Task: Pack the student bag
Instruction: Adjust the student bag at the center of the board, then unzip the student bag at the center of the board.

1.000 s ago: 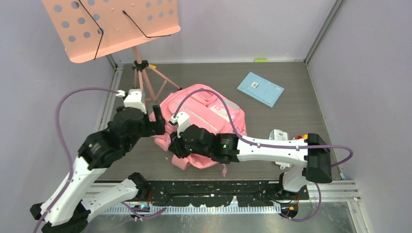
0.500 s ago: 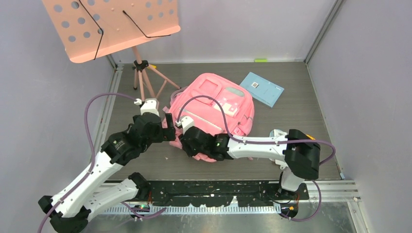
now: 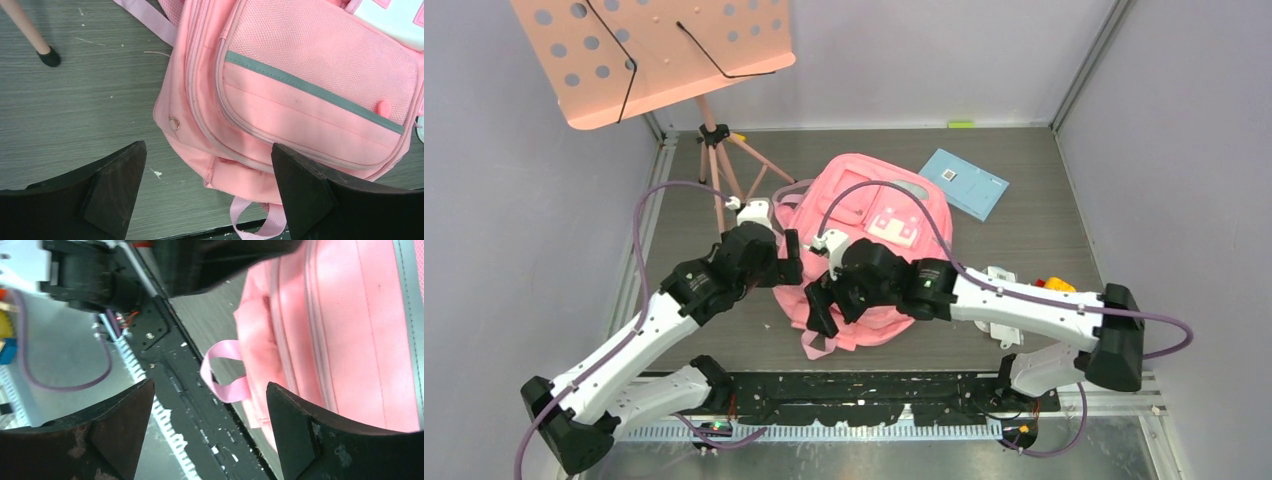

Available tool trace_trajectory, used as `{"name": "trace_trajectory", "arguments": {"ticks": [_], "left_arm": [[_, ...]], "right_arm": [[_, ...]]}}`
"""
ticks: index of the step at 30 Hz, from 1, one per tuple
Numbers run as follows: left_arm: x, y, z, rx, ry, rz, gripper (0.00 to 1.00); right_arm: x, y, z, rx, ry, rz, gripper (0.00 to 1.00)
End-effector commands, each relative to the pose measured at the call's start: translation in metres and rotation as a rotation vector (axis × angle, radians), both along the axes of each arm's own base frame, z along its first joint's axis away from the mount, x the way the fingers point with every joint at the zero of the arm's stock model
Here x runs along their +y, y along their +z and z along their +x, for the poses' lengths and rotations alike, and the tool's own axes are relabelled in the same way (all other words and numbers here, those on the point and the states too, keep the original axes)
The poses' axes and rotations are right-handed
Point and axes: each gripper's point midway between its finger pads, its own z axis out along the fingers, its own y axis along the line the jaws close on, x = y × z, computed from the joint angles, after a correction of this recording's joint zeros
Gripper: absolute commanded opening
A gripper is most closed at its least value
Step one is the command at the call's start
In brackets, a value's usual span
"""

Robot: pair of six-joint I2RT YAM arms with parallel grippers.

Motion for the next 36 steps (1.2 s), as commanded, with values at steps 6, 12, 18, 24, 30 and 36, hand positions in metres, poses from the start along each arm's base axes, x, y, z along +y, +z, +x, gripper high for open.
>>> {"name": "trace_trajectory", "arguments": {"ticks": [6, 12, 18, 24, 30, 36], "left_arm": [[-0.021, -0.002, 0.022, 0.089, -0.107, -0.126, 1.00], [-0.019, 0.002, 0.039, 0.165, -0.199, -0.192, 1.00], [-0.016, -0.003, 0.066, 0.166, -0.230, -0.119, 1.00], [-0.002, -0.003, 0.091, 0.128, -0.203, -0.081, 1.00], [-0.001, -0.018, 0.089, 0.164, -0.246, -0.085, 1.00], [-0.011, -0.038, 0.081, 0.246, -0.293, -0.123, 1.00]], "right_arm": [[-0.060, 0.034, 0.049, 0.066, -0.216, 0.059, 0.89], [-0.139, 0.013, 0.112, 0.030, -0.439, 0.017, 0.92], [-0.193, -0.003, 0.161, 0.054, -0.606, 0.105, 0.91], [-0.199, -0.003, 0.188, 0.019, -0.682, 0.241, 0.90], [-0.200, -0.023, 0.188, 0.024, -0.661, 0.202, 0.90], [-0.200, -0.040, 0.174, 0.093, -0.648, 0.172, 0.89]]}}
